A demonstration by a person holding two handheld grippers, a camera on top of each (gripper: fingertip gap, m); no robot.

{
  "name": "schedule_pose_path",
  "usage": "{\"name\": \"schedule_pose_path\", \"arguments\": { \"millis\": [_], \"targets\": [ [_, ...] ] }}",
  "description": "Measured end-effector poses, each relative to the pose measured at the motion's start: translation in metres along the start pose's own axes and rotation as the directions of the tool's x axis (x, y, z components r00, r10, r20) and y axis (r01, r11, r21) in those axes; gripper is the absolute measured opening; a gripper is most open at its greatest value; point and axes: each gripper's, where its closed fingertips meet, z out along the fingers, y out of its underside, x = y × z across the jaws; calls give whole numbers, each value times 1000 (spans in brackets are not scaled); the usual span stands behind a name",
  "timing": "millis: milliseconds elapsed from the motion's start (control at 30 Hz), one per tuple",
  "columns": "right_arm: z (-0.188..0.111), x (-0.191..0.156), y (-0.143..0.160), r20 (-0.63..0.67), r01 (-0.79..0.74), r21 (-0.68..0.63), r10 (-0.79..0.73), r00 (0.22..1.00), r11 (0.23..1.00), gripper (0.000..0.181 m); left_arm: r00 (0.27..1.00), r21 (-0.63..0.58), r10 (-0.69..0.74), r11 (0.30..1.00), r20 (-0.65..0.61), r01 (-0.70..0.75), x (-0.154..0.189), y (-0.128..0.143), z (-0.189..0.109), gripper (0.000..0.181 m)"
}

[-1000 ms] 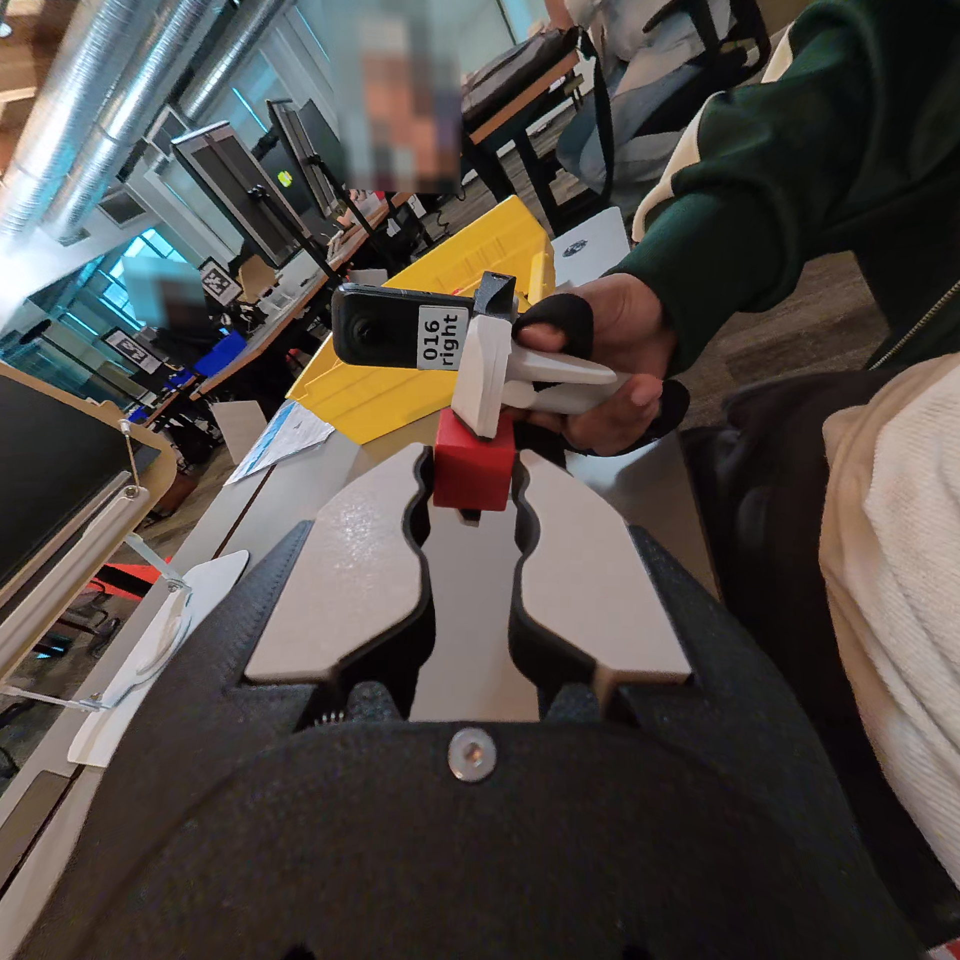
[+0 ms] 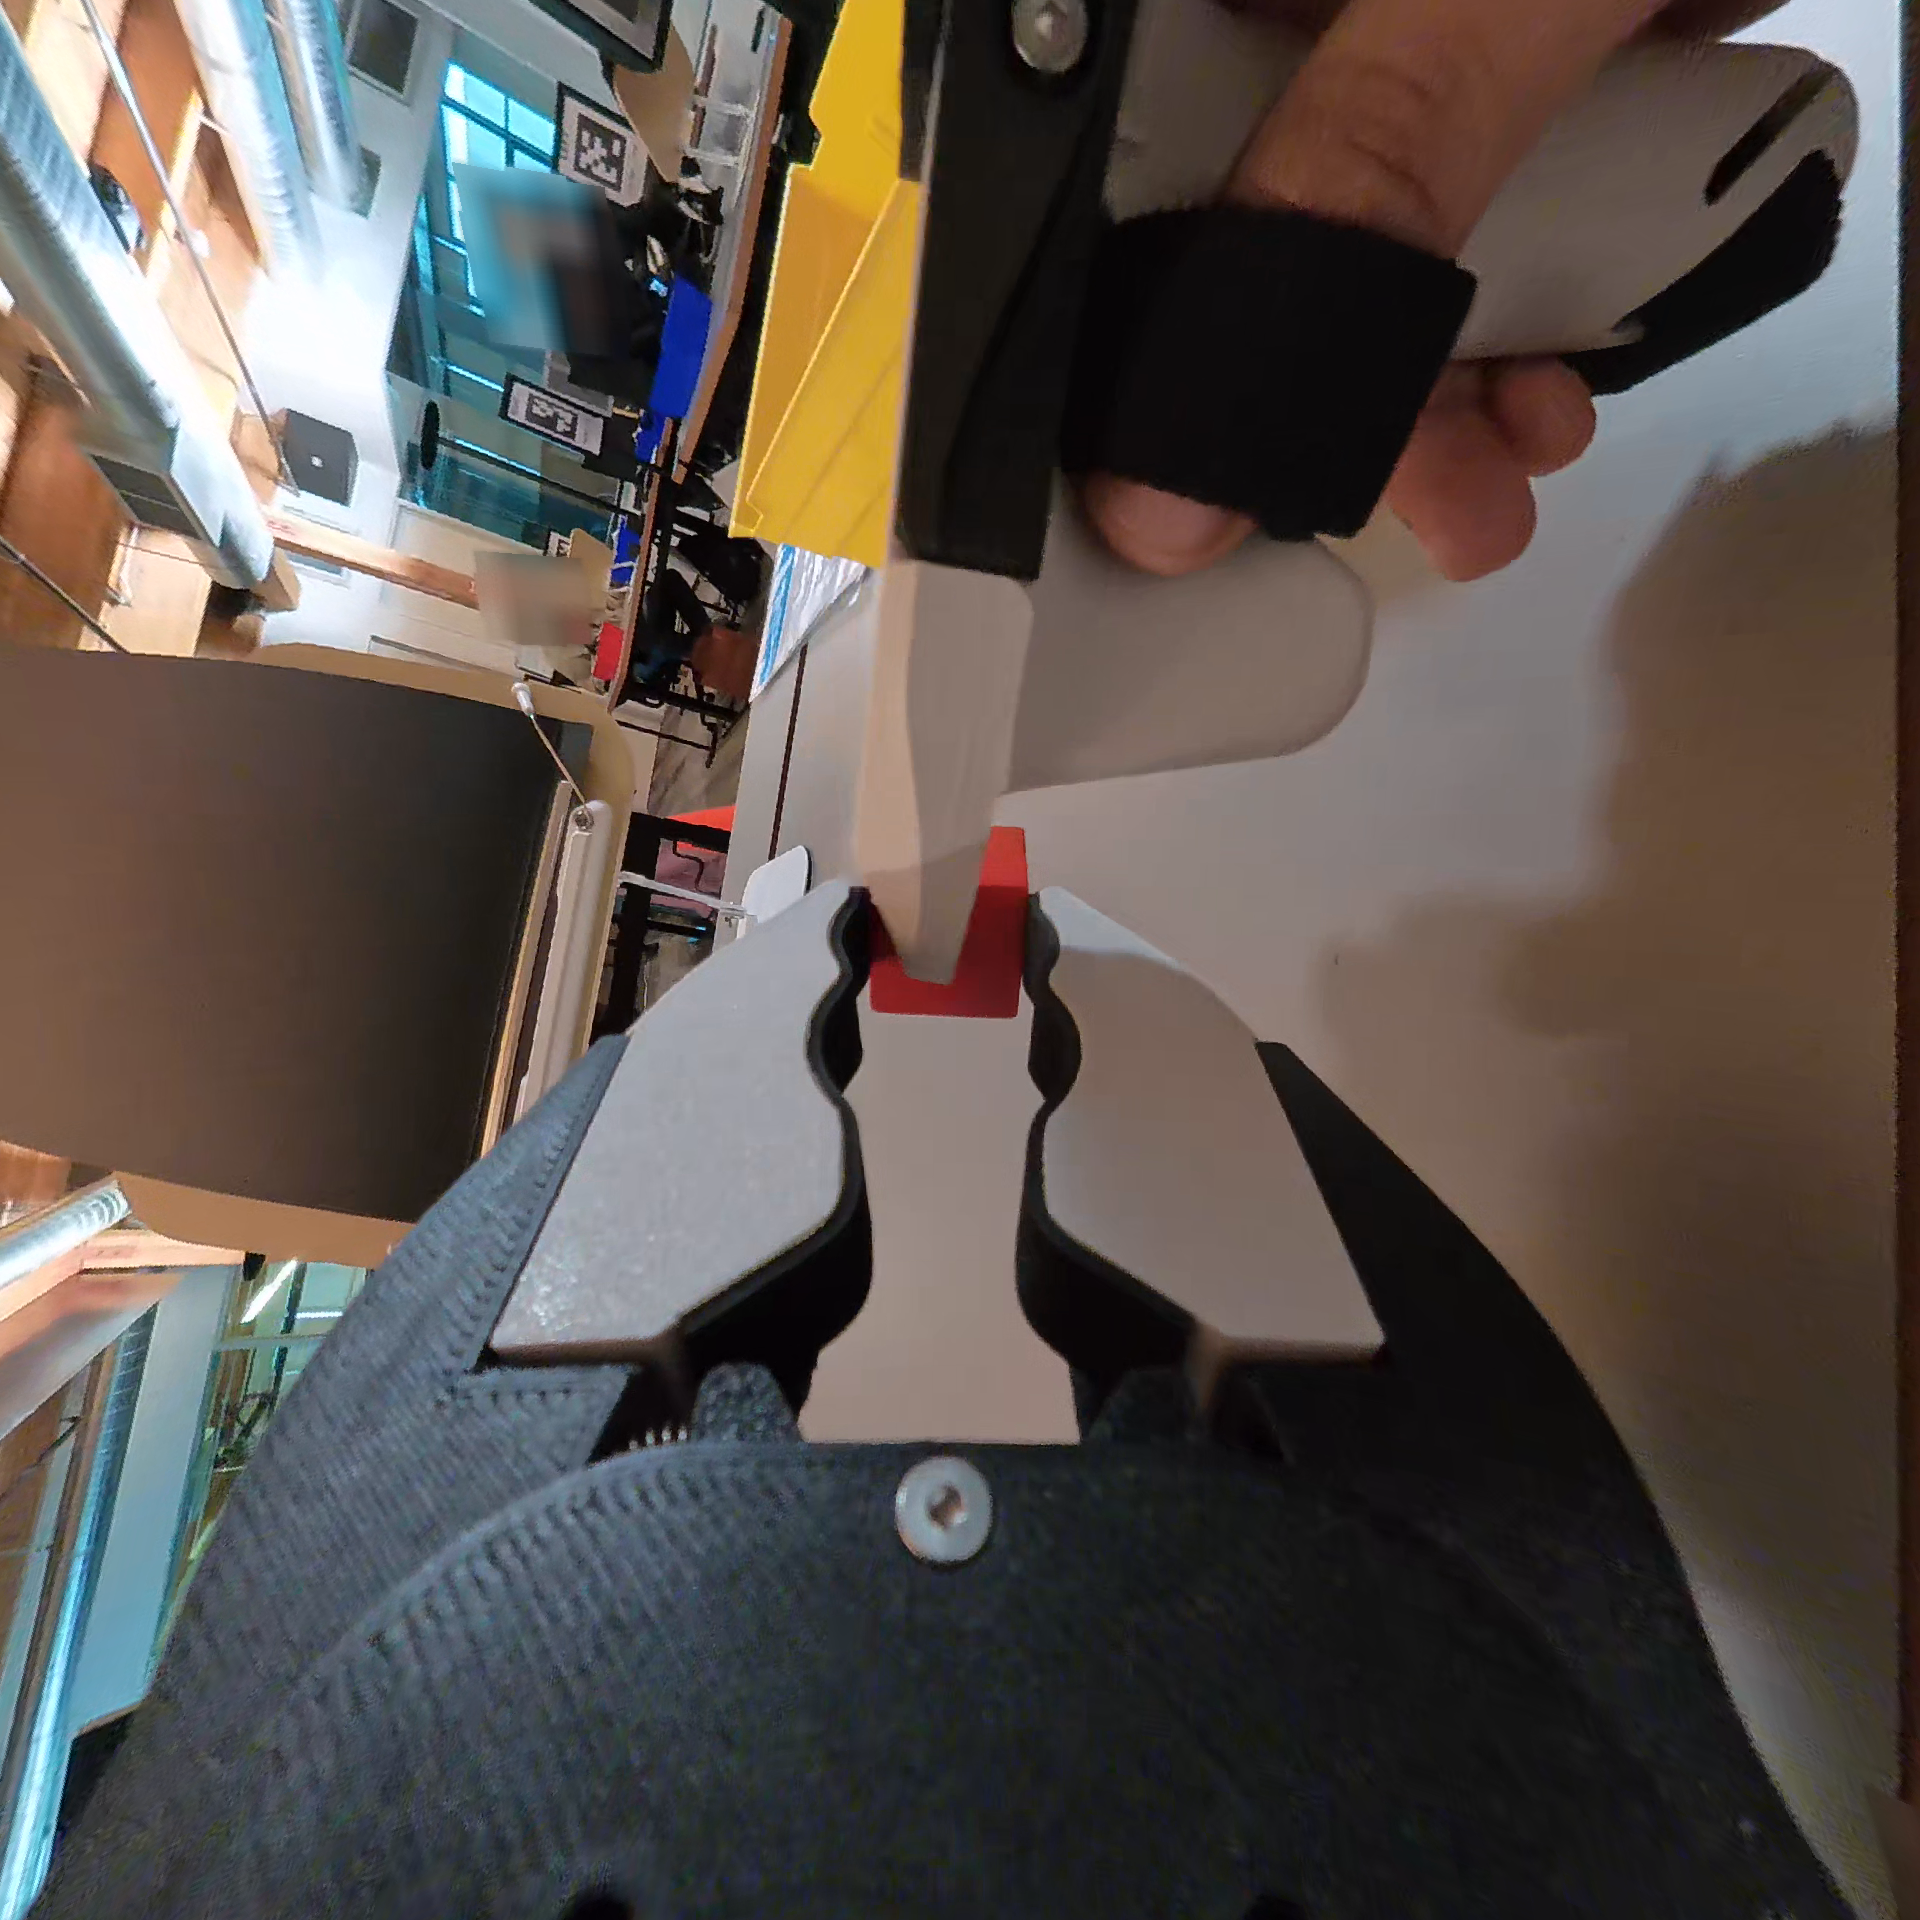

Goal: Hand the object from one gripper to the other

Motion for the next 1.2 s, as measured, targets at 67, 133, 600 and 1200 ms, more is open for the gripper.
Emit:
{"name": "schedule_pose_path", "arguments": {
  "millis": [67, 133, 600, 1200],
  "targets": [
    [3, 0, 4, -4, 29, -16, -29, 1000, 999, 64, 1000, -3, -3, 1000, 3, 3, -1, 0, 0, 27],
    [5, -2, 5, 2, 62, -22, -62, 998, 998, 57, 1000, -16, 2, 1000, 3, -2, 0, 2, 0, 27],
    [3, -14, -6, 176, 8, 32, -13, 984, 999, 28, 995, 15, -92, 996, 25, 91, -8, 2, -5, 60],
    [-29, -32, -53, 419, -118, 366, -50, 906, 923, 28, 9, 7, -585, 5, -811, 1000, -31, -28, -34, 51]
  ]
}}
